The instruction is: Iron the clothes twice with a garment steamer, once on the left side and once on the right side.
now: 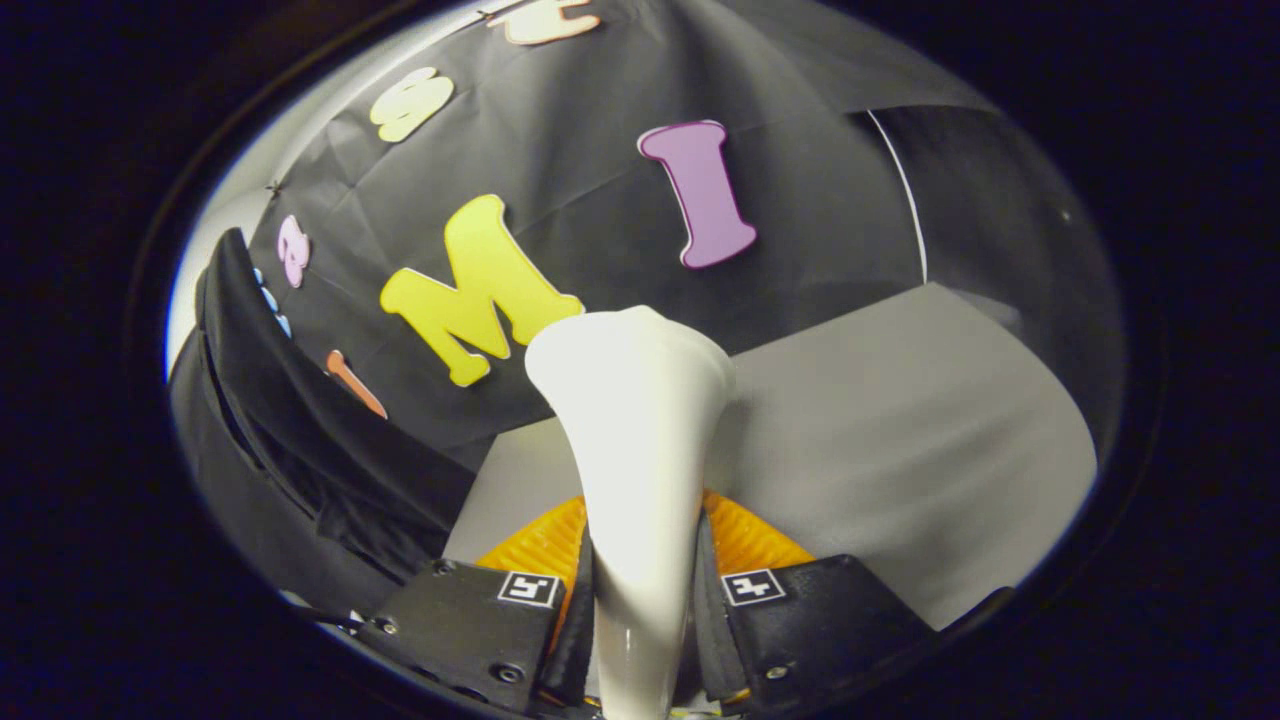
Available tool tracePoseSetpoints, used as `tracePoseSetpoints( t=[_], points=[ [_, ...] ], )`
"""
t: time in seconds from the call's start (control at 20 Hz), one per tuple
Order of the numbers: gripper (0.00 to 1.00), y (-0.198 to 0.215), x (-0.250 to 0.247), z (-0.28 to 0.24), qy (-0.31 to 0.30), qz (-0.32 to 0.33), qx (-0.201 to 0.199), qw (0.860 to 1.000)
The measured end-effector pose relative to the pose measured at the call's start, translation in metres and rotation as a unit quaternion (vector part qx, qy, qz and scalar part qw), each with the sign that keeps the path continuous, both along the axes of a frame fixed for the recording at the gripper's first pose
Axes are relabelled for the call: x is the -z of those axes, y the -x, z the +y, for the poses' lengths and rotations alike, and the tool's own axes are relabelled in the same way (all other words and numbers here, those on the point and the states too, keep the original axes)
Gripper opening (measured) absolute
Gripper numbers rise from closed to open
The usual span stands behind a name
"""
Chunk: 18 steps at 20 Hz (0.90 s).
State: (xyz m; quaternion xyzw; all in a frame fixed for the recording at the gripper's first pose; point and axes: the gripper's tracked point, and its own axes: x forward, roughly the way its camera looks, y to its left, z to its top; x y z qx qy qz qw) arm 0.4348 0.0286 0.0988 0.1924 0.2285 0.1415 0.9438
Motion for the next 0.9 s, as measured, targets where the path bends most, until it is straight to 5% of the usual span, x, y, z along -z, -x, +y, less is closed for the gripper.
tracePoseSetpoints(
  t=[0.9],
  points=[
    [0.45, 0.158, -0.156, 0.13, 0.062, -0.203, 0.044, 0.976]
  ],
)
